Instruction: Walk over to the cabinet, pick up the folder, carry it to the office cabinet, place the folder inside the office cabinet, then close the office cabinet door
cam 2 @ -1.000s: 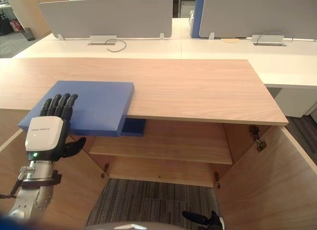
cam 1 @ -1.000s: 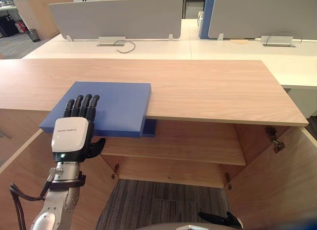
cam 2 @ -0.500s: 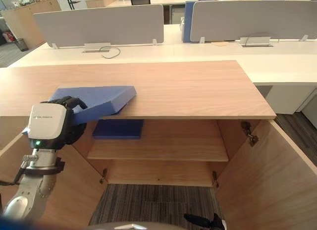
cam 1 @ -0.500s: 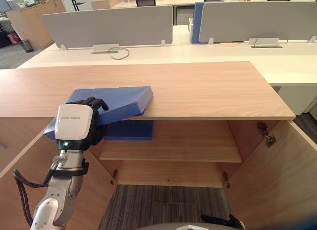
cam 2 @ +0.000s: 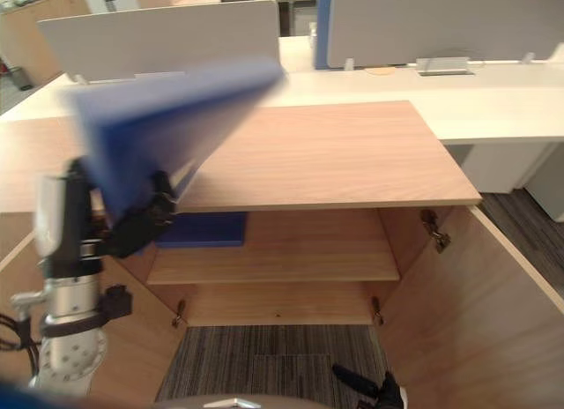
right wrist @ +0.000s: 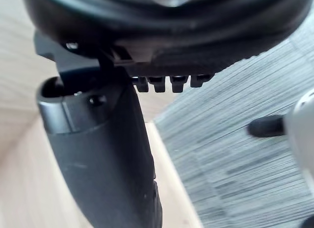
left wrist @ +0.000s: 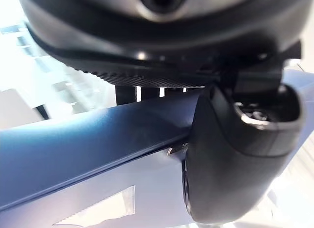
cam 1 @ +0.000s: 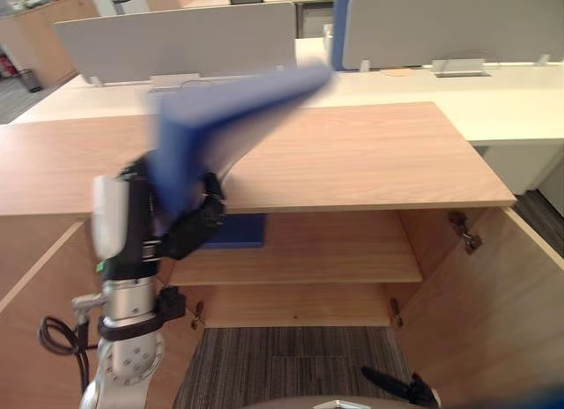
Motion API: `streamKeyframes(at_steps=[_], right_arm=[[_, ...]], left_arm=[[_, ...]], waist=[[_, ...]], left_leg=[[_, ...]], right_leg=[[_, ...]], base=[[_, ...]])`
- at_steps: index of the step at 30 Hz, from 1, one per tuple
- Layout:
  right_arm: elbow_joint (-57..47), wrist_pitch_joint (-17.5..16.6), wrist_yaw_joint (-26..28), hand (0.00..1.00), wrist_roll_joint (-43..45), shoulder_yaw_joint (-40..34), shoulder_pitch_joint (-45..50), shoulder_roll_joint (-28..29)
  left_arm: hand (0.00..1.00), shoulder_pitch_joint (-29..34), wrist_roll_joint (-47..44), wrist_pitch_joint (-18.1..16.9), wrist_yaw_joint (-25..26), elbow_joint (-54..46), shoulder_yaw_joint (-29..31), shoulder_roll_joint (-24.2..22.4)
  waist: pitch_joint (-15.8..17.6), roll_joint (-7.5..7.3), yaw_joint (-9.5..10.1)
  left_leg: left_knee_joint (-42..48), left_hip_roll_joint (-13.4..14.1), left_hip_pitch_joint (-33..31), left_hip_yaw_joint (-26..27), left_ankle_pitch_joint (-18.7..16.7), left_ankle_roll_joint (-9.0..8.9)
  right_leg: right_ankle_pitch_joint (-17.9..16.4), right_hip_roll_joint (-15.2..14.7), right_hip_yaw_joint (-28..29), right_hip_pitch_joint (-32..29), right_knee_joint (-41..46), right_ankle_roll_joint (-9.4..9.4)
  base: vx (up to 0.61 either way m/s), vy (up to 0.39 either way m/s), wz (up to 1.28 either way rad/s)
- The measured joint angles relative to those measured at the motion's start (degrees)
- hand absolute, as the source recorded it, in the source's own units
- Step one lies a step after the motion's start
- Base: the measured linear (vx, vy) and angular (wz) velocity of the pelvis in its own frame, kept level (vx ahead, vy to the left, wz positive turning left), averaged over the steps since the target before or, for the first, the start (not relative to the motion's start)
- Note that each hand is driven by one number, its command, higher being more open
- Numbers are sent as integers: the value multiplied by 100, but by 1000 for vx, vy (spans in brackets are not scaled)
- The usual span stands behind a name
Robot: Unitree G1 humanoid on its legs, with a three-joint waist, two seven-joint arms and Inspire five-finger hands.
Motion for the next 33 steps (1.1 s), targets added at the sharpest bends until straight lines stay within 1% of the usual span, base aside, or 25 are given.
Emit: streamKeyframes(at_steps=[1, 2, 3, 4, 6, 8, 9, 10, 11, 12, 13, 15, 18, 19, 21, 23, 24, 25, 28, 30, 33], right_arm=[[-681, -14, -91, 100, 134, 110, 294, 127], [-979, -20, -124, 100, 138, 181, 432, 150], [-1564, -41, -196, 100, 140, 276, 669, 244], [-1946, -70, -283, 100, 155, 346, 823, 280], [-2802, -190, -495, 100, 168, 555, 1136, 350], [-3651, -284, -686, 100, 161, 763, 1394, 423], [-3874, -307, -743, 100, 149, 816, 1456, 456], [-4313, -337, -931, 100, 101, 967, 1553, 526], [-4708, -338, -1034, 100, 97, 1153, 1622, 511], [-4889, -338, -1064, 100, 95, 1263, 1651, 502], [-5339, -331, -1120, 100, 14, 1498, 1728, 491], [-5859, -328, -1175, 100, -252, 1792, 1871, 514], [-6458, -318, -1093, 100, -602, 2239, 1920, 480], [-6766, -318, -979, 100, -639, 2403, 1959, 438], [-7218, -320, -802, 100, -832, 2527, 1957, 355], [-7583, -412, -607, 100, -972, 2509, 1790, 59], [-7764, -541, -529, 100, -1074, 2432, 1496, -164], [-7941, -785, -470, 100, -1075, 2280, 1037, -370], [-8012, -1193, -396, 100, -1060, 2113, 220, -526], [-8007, -1312, -276, 100, -983, 2060, -154, -612], [-7943, -1335, -78, 100, -784, 2007, -460, -859]], left_arm=[[0, 174, -934, -4, -124, -1, 135, -352], [0, 254, -1338, 2, -178, 1, 167, -521], [0, 381, -2056, 10, -238, 0, 172, -824], [0, 417, -2515, 7, -292, -4, 160, -1021], [0, 460, -3375, 20, -372, -3, 61, -1283], [0, 503, -3936, 25, -402, -3, -126, -1397], [0, 503, -4015, 31, -411, -3, -180, -1426], [0, 503, -4195, 31, -436, -4, -260, -1464], [0, 501, -4253, 31, -464, -5, -319, -1536], [0, 500, -4253, 31, -482, -8, -340, -1564], [0, 461, -4251, 35, -524, -12, -373, -1576], [0, 338, -4252, 38, -529, -12, -448, -1574], [0, 176, -4256, 42, -711, -46, -468, -1560], [0, 69, -4269, 51, -827, -46, -497, -1518], [0, -89, -4311, 51, -1005, -51, -538, -1433], [0, -243, -4313, 51, -1158, -51, -569, -1264], [0, -340, -4312, 51, -1256, -50, -567, -1111], [0, -501, -4305, 51, -1372, -33, -566, -935], [0, -886, -4298, 48, -1583, 77, -566, -731], [0, -1119, -4298, 38, -1730, 196, -566, -650], [0, -1295, -4298, 39, -1885, 379, -567, -578]], waist=[[6, -7, -37], [15, -24, -49], [20, -54, -71], [30, -104, -80], [53, -184, -130], [47, -239, -197], [45, -243, -222], [48, -238, -297], [70, -200, -365], [81, -178, -401], [112, -129, -476], [182, -32, -534], [264, 75, -622], [279, 95, -668], [281, 99, -693], [287, 104, -753], [286, 102, -768], [286, 102, -789], [286, 102, -788], [286, 103, -776], [284, 107, -756]], left_leg=[[37, 37, 58, 122, -55, -25], [69, 54, 81, 182, -88, -39], [169, 101, 87, 286, -180, -66], [251, 135, 83, 360, -238, -73], [359, 226, 82, 587, -332, -137], [435, 319, 141, 843, -407, -187], [446, 343, 168, 922, -424, -207], [487, 382, 206, 1082, -452, -228], [488, 413, 283, 1268, -465, -238], [490, 428, 318, 1363, -470, -246], [501, 461, 370, 1581, -474, -250], [560, 506, 392, 1793, -476, -252], [649, 548, 457, 2056, -478, -249], [683, 554, 485, 2098, -478, -249], [758, 578, 478, 2175, -478, -248], [767, 578, 470, 2172, -478, -248], [767, 573, 485, 2168, -478, -248], [767, 560, 486, 2144, -478, -248], [766, 557, 484, 2068, -478, -248], [762, 557, 467, 1974, -478, -248], [709, 552, 430, 1872, -477, -248]], right_leg=[[6, 35, 110, 0, 0, -10], [8, 50, 168, 3, -4, -13], [13, 83, 263, -3, -7, -22], [18, 112, 335, -12, -8, -29], [33, 191, 537, -94, 6, -51], [48, 262, 771, -138, 12, -73], [49, 288, 834, -151, 20, -74], [49, 332, 972, -185, 40, -77], [50, 381, 1148, -222, 80, -80], [49, 405, 1236, -258, 113, -83], [47, 469, 1436, -335, 196, -85], [47, 520, 1645, -452, 284, -84], [46, 614, 1936, -585, 427, -83], [45, 657, 2016, -600, 467, -82], [34, 700, 2100, -690, 574, -69], [34, 717, 2157, -730, 609, -68], [34, 731, 2213, -752, 637, -68], [36, 731, 2239, -771, 657, -67], [51, 730, 2227, -769, 677, -51], [83, 729, 2210, -774, 674, -34], [184, 724, 2183, -773, 584, -32]], base=[[-11, 9, -49], [-10, 4, -48], [-8, -2, -43], [-5, -12, -45], [8, -12, -55], [41, -7, -64], [51, -10, -62], [54, -15, -71], [52, -13, -76], [68, -20, -89], [53, -19, -72], [41, -33, -73], [20, -42, -60], [18, -45, -46], [4, -44, -34], [-19, -40, -22], [-48, -20, -18], [-59, -16, -15], [-72, -11, 4], [-89, -10, 7], [-105, 8, 6]])
